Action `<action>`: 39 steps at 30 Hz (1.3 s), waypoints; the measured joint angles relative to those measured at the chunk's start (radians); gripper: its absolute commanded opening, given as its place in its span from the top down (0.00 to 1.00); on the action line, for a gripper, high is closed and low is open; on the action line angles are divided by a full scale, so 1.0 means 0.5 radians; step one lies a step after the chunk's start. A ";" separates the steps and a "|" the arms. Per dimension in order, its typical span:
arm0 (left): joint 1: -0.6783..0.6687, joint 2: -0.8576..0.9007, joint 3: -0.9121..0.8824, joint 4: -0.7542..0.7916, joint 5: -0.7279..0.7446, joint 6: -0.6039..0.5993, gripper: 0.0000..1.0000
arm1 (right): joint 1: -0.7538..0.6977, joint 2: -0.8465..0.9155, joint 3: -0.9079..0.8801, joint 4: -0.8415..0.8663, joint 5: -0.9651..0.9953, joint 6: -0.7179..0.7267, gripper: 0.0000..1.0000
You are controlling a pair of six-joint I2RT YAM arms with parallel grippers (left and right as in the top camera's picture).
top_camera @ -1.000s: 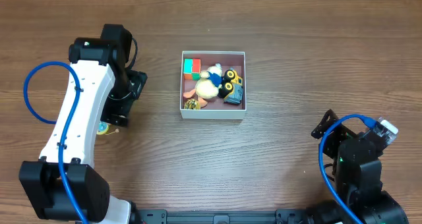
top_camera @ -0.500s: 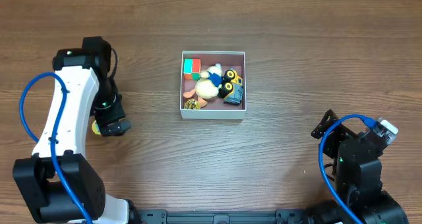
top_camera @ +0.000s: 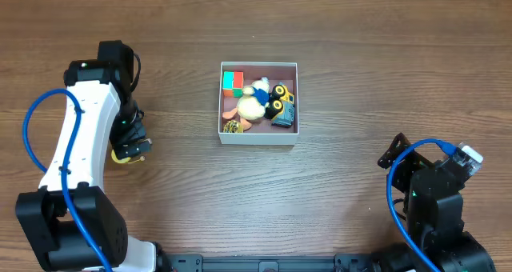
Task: Pack container
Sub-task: 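Lower the left gripper onto the rattle drum handle and grasp it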
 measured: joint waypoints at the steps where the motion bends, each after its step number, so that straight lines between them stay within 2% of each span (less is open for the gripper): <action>1: 0.000 0.000 -0.005 0.038 -0.002 0.013 0.00 | 0.000 0.000 0.000 0.001 0.001 -0.001 0.00; 3: 0.000 0.000 -0.032 0.171 -0.014 0.141 0.00 | 0.000 0.000 0.000 0.000 -0.001 0.000 0.00; 7: 0.000 0.044 -0.070 0.288 -0.020 0.242 0.00 | 0.000 0.000 0.000 0.000 -0.001 0.000 0.00; 20: 0.065 0.544 -0.083 0.392 0.144 0.340 0.00 | 0.000 0.000 0.000 0.001 0.000 0.000 0.00; 39: 0.133 0.546 -0.116 0.553 0.251 0.616 0.00 | 0.000 0.000 0.000 0.002 0.000 0.000 0.00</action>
